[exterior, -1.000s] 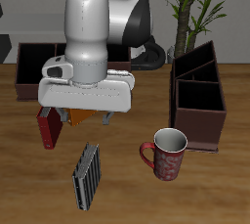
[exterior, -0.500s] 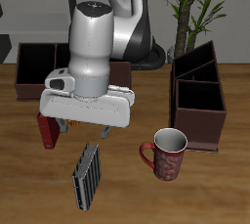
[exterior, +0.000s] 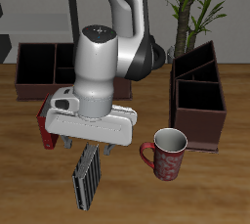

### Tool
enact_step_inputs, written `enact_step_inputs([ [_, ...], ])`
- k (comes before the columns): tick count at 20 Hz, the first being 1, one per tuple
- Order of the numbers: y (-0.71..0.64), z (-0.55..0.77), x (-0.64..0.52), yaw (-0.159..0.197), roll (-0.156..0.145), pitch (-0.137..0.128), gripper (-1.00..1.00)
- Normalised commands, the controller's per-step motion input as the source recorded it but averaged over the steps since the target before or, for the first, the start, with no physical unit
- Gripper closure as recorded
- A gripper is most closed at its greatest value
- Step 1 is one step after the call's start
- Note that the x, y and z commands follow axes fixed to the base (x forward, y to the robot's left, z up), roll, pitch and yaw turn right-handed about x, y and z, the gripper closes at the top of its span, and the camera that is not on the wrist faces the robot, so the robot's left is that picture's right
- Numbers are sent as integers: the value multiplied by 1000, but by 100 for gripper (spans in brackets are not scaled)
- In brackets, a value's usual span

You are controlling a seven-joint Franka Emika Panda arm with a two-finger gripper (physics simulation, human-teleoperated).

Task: Place the striped book into the left desk caddy's back compartment

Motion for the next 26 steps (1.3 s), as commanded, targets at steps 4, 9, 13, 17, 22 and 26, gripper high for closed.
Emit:
enact_step_inputs([
  [4, 0, -195, 2, -10, -7, 20, -100],
  [9, -112, -288, 24, -10, -20, 43, -100],
  [13, -97, -370, 45, 4, -19, 57, -100],
  [17, -11, -486, 69, -19, 3, 102, -100],
  [22, 89, -289, -7, 16, 22, 41, 100],
  [26, 30, -14, -76, 3, 10, 12, 100],
])
